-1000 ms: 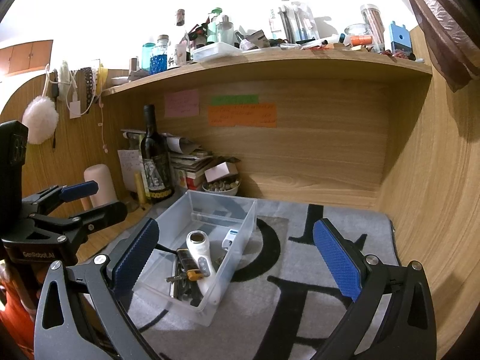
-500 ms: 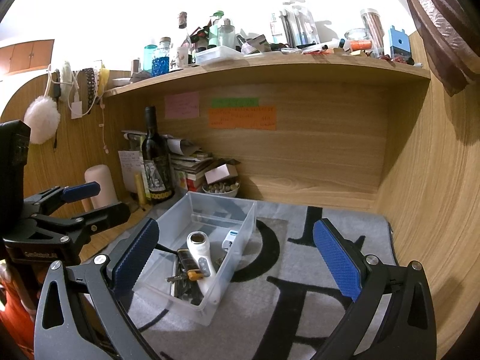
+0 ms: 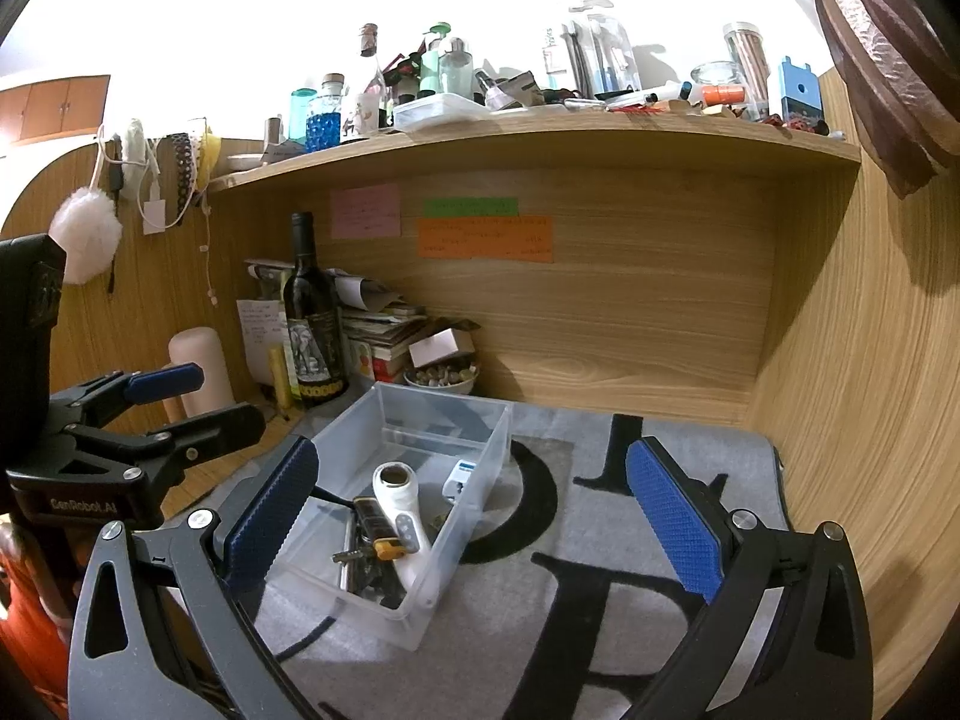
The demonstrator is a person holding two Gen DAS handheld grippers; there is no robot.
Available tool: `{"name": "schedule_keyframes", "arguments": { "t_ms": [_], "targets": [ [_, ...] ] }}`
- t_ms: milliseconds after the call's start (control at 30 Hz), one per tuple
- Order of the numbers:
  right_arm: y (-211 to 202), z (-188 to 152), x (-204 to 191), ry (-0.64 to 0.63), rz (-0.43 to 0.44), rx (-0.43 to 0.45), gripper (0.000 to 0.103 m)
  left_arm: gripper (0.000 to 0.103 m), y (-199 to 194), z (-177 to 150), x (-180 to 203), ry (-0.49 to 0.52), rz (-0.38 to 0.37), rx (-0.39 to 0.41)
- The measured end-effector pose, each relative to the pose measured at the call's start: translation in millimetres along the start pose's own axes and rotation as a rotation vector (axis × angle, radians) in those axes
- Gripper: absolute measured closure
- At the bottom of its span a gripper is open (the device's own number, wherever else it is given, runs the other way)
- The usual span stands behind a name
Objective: Organize rigid objects
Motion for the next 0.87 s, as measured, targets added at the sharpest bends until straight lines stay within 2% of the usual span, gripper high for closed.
{"name": "schedule_keyframes", "arguments": {
  "t_ms": [300,867],
  "targets": [
    [1.6,0.6,3.0,0.003,-0.002,0.003,0.000,0.000,3.8,-1.2,0.2,-0.005,-0.029,-0.015],
    [5.6,-1.6,3.4,0.003,-0.001,-0.002,0.000,0.000,2.6,-1.6,1.1,-0.001,-0.028,-0.012]
  ]
}}
Point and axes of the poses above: each gripper's, at about its wrist camera, not at the fingertips, and y roughly the way its jaws point, x to its right, z to its top, the point moved 3 cm from there along y, roughly the way its jaws point, and after that the axes turned 11 degrees about -z, right-handed, at the moved point
